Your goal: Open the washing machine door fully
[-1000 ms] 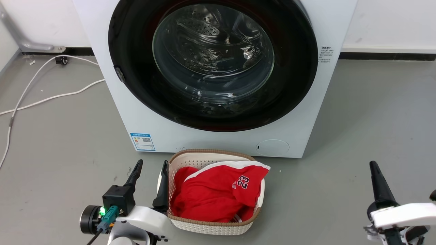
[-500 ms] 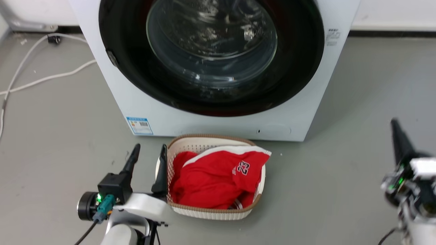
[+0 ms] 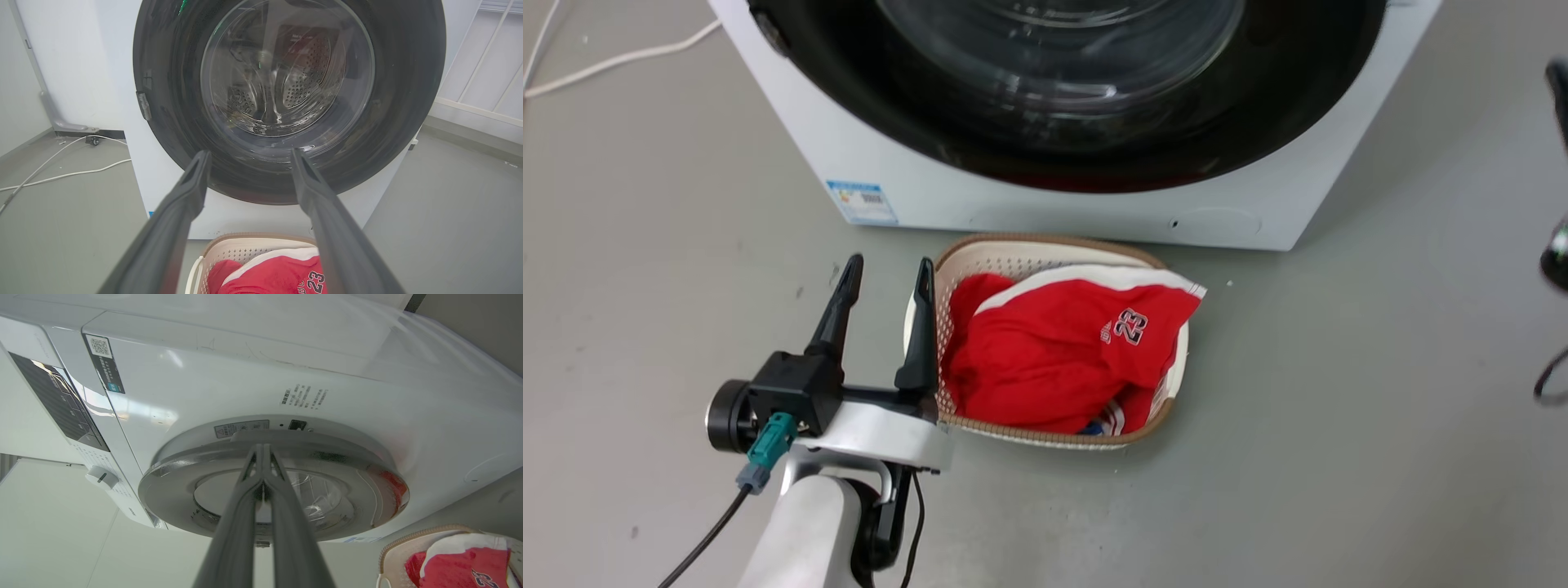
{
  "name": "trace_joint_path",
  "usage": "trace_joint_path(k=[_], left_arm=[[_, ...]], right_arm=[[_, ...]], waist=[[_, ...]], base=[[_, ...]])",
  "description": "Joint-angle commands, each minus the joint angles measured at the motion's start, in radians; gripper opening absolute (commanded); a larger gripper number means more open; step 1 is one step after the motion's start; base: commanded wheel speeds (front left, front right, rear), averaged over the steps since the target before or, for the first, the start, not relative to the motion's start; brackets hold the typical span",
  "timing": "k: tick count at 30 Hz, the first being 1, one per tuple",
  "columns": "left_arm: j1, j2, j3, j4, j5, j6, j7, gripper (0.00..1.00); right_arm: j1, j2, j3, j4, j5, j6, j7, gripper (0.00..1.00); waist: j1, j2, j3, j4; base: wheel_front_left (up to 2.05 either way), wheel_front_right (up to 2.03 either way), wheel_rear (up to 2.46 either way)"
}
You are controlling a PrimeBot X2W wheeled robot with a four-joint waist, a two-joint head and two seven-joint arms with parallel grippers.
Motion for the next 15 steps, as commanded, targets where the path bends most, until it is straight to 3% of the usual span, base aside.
trace_joint_path(k=[1, 15], left_arm=[[-0.013, 0.001, 0.003, -0.007, 0.005, -0.003, -0.002, 1.00], [-0.063, -0.015, -0.003, -0.056, 0.033, -0.012, -0.003, 1.00]], right_arm=[[-0.037, -0.010, 0.007, 0.017, -0.009, 0.003, 0.012, 0.00], [-0.455, -0.060, 0.106, 0.310, -0.184, 0.003, 0.164, 0.00]], waist=[[-0.0001, 0.0000, 0.025, 0.015], [-0.0001, 0.0000, 0.137, 0.044]], base=[[0.00, 0.00, 0.00], [0.00, 0.00, 0.00]])
